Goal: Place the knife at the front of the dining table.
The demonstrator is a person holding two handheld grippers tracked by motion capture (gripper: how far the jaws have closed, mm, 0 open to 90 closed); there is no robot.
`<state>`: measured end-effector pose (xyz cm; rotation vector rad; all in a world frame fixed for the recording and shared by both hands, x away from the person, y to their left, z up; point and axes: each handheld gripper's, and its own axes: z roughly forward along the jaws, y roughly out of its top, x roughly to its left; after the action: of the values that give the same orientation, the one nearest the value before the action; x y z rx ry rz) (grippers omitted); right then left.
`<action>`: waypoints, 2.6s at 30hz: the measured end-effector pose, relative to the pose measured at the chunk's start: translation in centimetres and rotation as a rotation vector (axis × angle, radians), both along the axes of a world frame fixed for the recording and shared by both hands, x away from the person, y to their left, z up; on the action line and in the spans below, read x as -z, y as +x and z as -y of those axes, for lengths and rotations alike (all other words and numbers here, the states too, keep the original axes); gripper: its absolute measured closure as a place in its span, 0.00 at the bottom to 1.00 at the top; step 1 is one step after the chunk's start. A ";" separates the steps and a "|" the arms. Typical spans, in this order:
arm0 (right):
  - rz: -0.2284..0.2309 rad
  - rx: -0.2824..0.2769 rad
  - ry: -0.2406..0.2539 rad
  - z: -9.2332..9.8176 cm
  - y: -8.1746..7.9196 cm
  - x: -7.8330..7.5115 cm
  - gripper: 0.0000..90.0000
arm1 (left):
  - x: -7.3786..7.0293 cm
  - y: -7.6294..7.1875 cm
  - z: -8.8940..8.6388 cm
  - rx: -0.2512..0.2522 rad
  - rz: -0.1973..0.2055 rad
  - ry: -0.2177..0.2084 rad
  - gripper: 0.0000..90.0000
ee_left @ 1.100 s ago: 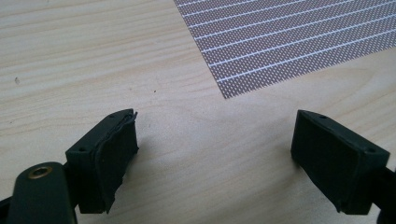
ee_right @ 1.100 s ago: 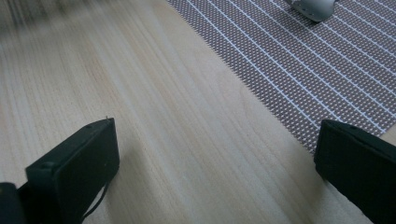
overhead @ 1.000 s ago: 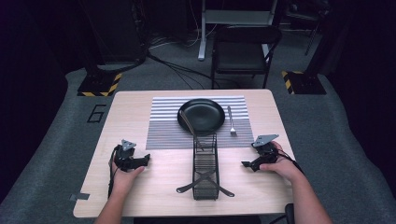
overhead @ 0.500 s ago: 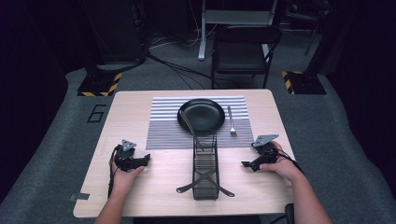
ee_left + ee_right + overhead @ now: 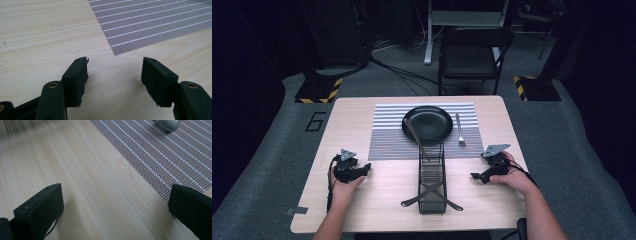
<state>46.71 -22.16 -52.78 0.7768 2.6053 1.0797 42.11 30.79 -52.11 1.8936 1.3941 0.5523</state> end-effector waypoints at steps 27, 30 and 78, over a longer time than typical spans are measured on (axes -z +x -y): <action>0.000 0.004 0.001 0.0 0.0 0.0 0.00 | -6.1 -0.9 4.0 0.183 -0.001 -0.060 0.52; 0.002 0.002 0.000 0.0 0.0 0.0 0.00 | -6.8 -0.8 4.7 0.194 0.008 -0.064 0.53; 0.000 0.005 0.000 0.0 0.0 0.0 0.00 | -12.2 2.2 15.2 0.420 0.085 -0.131 0.71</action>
<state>46.67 -22.13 -52.78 0.7827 2.6015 1.0789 44.34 15.59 -39.87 1.9558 0.9164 0.3207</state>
